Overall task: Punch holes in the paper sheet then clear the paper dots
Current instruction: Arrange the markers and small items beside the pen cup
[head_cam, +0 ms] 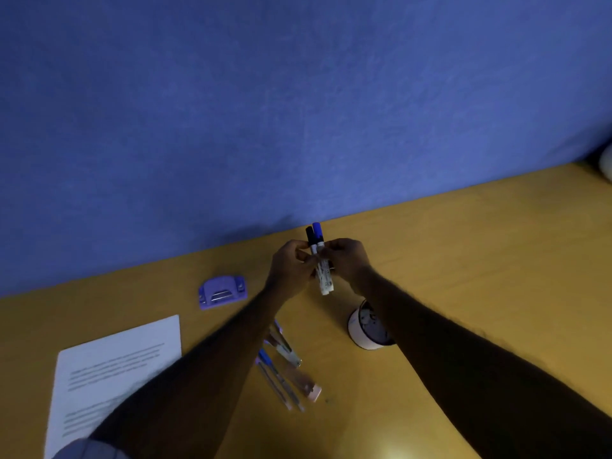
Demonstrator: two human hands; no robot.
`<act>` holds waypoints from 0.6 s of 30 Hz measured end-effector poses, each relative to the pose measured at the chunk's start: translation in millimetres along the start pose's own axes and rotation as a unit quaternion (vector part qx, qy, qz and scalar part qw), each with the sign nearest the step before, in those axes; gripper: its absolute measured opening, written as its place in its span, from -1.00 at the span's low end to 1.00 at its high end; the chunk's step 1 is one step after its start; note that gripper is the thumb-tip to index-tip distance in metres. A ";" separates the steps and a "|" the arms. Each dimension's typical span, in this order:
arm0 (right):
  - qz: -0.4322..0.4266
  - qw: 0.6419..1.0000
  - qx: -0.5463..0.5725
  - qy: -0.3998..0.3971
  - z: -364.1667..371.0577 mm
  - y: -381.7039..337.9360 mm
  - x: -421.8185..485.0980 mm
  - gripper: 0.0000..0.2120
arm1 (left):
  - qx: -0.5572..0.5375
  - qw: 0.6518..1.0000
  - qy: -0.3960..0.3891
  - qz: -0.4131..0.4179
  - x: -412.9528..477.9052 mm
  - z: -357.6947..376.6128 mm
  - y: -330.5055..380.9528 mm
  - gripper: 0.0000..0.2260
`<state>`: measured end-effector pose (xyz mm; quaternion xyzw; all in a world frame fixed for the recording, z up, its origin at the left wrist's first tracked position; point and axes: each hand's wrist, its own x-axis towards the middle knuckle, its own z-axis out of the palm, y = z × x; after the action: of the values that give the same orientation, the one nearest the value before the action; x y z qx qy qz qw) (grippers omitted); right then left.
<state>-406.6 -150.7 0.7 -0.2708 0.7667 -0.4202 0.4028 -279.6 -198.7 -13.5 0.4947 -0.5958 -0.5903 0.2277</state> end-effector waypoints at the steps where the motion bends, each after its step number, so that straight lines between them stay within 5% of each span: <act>1: 0.011 1.000 0.001 -0.003 -2.3 0.3 9.9 -0.91 | 0.010 1.000 0.003 -0.006 10.6 4.4 -0.3 -0.67; 10: 0.044 0.995 -0.083 -0.021 -10.8 11.9 68.6 -0.85 | 0.068 0.995 0.037 -0.063 59.7 40.2 -10.6 -0.70; 18: 0.020 0.988 -0.155 0.013 -3.2 20.2 85.2 -0.77 | 0.165 0.982 0.089 -0.023 63.8 46.2 -6.8 -0.65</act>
<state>-455.9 -203.4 -48.9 -0.3095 0.8330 -0.2914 0.3542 -342.9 -230.1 -48.9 0.5890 -0.6510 -0.4430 0.1816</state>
